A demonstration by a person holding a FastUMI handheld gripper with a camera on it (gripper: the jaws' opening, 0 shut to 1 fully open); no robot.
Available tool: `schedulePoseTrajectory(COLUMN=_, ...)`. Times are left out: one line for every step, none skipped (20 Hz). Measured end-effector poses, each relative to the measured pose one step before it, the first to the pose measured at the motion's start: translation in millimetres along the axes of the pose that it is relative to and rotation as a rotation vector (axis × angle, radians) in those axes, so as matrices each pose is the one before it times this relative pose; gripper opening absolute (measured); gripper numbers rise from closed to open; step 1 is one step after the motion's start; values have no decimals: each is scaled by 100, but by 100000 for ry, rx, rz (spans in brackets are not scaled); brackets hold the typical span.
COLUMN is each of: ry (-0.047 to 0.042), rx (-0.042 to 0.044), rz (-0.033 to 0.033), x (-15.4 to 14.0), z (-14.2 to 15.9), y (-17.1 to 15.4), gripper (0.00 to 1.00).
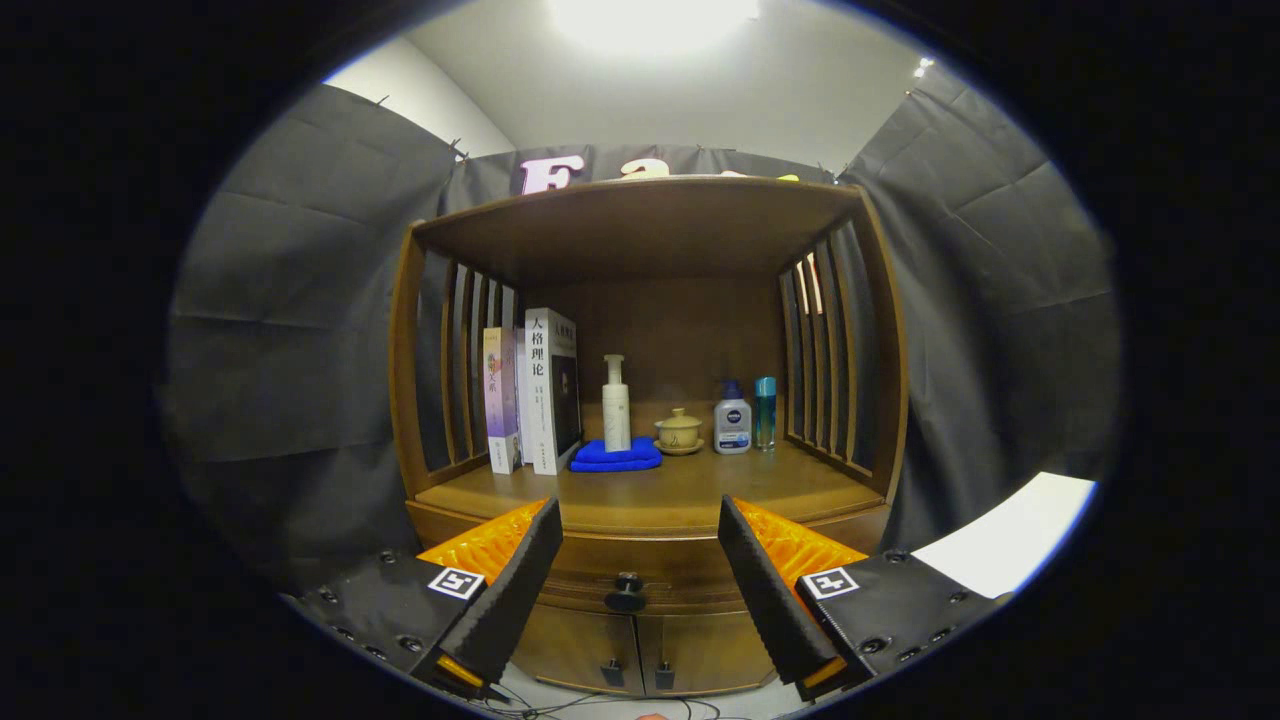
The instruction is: Pull open the drawer, take out the items inside it, and place them on the countertop above the cabinet.
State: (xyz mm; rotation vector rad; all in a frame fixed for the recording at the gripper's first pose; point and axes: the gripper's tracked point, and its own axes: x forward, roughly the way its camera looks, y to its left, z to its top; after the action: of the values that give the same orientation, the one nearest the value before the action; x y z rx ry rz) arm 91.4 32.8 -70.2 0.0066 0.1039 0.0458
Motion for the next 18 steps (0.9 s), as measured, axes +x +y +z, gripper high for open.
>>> schedulePoseTrajectory(ry=870, rx=-674, rz=263, x=559, z=-548, y=139, gripper=99)
schedulePoseTrajectory(ry=760, rx=-663, rz=333, x=561, z=-424, y=136, gripper=99)
schedulePoseTrajectory(ry=822, rx=-576, rz=355, x=544, z=-539, y=162, gripper=99)
schedulePoseTrajectory(ry=811, rx=-375, rz=462, x=555, z=-436, y=136, gripper=99)
schedulePoseTrajectory(ry=1212, rx=-20, rz=383, x=519, z=-671, y=185, gripper=99)
schedulePoseTrajectory(ry=1206, rx=432, rz=309, x=500, z=-569, y=51, gripper=99)
schedulePoseTrajectory(ry=2210, rx=632, rz=245, x=558, z=-811, y=80, gripper=99)
schedulePoseTrajectory(ry=2220, rx=929, rz=272, x=466, z=-822, y=65, gripper=99)
schedulePoseTrajectory(ry=2161, rx=922, rz=320, x=450, z=-723, y=156, gripper=99)
schedulePoseTrajectory(ry=1952, rx=675, rz=452, x=425, z=-698, y=116, gripper=99)
schedulePoseTrajectory(ry=1573, rx=285, rz=229, x=504, z=-649, y=90, gripper=100)
schedulePoseTrajectory(ry=1794, rx=-293, rz=95, x=570, z=-688, y=71, gripper=100)
schedulePoseTrajectory(ry=2415, rx=-574, rz=-264, x=578, z=-975, y=14, gripper=99)
schedulePoseTrajectory(ry=2412, rx=-454, rz=-1205, x=504, z=-843, y=-242, gripper=99)
schedulePoseTrajectory(ry=2763, rx=203, rz=-1106, x=384, z=-932, y=-300, gripper=100)
schedulePoseTrajectory(ry=2367, rx=1243, rz=-323, x=579, z=-809, y=25, gripper=99)
schedulePoseTrajectory(ry=1897, rx=1851, rz=153, x=466, z=-555, y=198, gripper=100)
schedulePoseTrajectory(ry=1599, rx=1578, rz=227, x=427, z=-492, y=39, gripper=100)
